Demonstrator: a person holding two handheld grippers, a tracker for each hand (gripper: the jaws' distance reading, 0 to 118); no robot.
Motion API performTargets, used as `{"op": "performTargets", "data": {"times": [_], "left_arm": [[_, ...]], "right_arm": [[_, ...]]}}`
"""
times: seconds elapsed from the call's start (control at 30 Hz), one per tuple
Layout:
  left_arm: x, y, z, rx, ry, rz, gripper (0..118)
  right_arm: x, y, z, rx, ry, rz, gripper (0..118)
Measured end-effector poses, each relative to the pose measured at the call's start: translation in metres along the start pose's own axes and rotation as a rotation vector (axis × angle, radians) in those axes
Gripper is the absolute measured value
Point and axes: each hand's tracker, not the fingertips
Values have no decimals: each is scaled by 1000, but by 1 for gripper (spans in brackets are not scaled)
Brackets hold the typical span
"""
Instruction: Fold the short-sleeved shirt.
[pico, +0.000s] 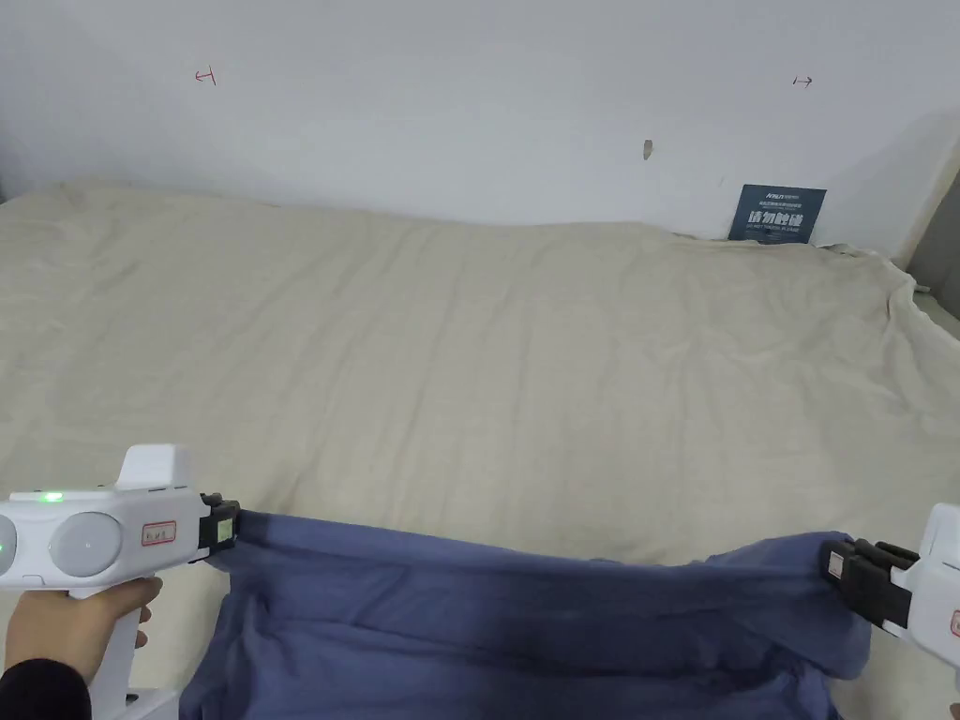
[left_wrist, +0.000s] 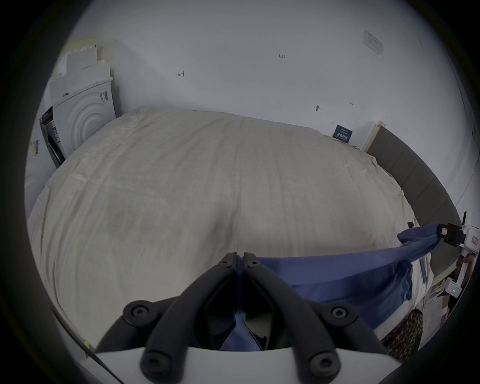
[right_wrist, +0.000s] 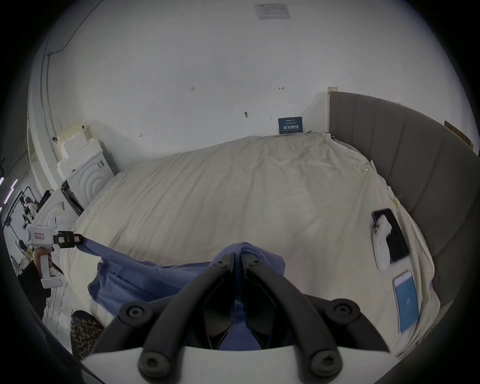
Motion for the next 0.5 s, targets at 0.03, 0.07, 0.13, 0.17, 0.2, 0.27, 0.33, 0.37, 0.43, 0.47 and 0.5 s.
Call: {"op": "performTargets", "data": {"times": [0.03,0.07,0.13,0.17,0.2,0.27,0.33,0.37,0.43,0.47,0.5], "left_arm": [[0,-10,4,-7,2,-1,0],[-1,-19,7,-16,4,1,0],[-2,-36,9,-37,8,5,0],[-1,-46,10,-48,11,8,0],[-1,-53,10,-61,13,12,0],[-1,-70,10,-73,18,15,0],[-10,-87,-1,-92,25,15,0],[-10,-94,-3,-102,31,10,0],[-8,-107,-4,-126,48,-7,0],[-8,-113,-6,-136,53,-11,0],[-8,-119,-8,-143,58,-20,0]], "right_arm": [[0,-9,6,-6,-3,3,3],[1,-19,10,-13,-7,4,3],[4,-37,12,-34,-10,-11,3],[7,-47,13,-48,-6,-31,3],[8,-55,14,-57,-9,-41,3],[10,-72,13,-76,-31,-35,3],[13,-90,12,-105,-47,-41,3],[15,-98,10,-121,-60,-47,3],[15,-112,7,-142,-81,-39,3],[16,-118,4,-154,-96,-36,3],[24,-126,-3,-169,-108,-35,3]]}}
